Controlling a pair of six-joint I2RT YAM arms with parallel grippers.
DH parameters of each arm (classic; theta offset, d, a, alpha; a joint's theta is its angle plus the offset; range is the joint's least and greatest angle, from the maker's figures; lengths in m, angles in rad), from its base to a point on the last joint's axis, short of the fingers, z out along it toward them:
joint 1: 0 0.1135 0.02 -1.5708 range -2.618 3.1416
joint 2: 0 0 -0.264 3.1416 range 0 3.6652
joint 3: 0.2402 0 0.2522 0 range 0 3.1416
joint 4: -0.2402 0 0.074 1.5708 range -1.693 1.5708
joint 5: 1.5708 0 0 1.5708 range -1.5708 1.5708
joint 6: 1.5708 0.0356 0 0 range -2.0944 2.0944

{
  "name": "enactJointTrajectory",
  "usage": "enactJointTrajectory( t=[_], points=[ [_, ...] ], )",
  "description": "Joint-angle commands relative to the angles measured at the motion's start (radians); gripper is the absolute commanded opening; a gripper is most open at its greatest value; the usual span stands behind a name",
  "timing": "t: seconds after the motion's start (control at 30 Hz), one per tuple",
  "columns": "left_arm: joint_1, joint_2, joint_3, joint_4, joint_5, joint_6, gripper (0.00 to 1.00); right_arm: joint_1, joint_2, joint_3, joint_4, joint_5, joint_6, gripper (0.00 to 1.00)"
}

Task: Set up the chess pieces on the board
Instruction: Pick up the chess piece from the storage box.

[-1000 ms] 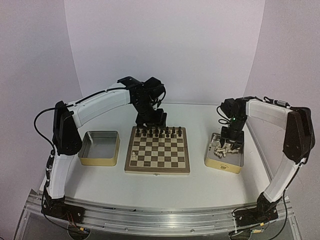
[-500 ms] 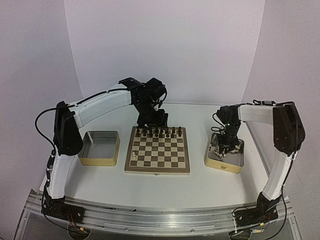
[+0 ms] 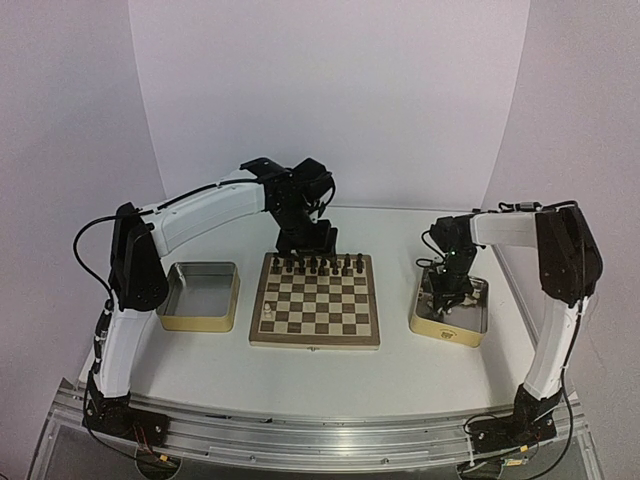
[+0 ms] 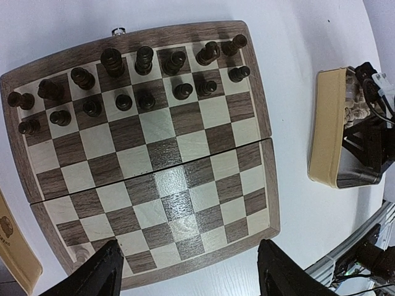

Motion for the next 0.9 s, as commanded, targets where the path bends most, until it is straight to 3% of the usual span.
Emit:
enactJointTrajectory(
  t=[0.0, 0.2, 0.27, 0.33, 0.67, 0.87],
  points=[
    [-0.003, 0.016, 0.042, 0.028, 0.011, -0.013, 0.74, -0.005, 0.039, 0.027, 0.023, -0.015, -0.009, 0.24],
    [-0.003, 0.019, 0.051, 0.026, 0.020, -0.008, 0.75, -0.005, 0.049, 0.029, 0.034, 0.012, -0.004, 0.23],
    [-0.003, 0.020, 0.052, 0.028, 0.024, -0.005, 0.75, -0.005, 0.039, 0.025, 0.034, 0.014, -0.004, 0.15],
    [-0.002, 0.024, 0.056, 0.026, 0.033, -0.003, 0.75, -0.005, 0.023, 0.018, 0.033, 0.011, -0.001, 0.01],
    [0.043, 0.013, 0.074, 0.061, 0.170, -0.045, 0.77, -0.005, -0.131, -0.049, -0.026, -0.028, 0.012, 0.00],
    [0.062, 0.013, 0.093, 0.092, 0.284, -0.059, 0.71, -0.005, -0.241, -0.059, -0.080, -0.038, 0.024, 0.00]
  ],
)
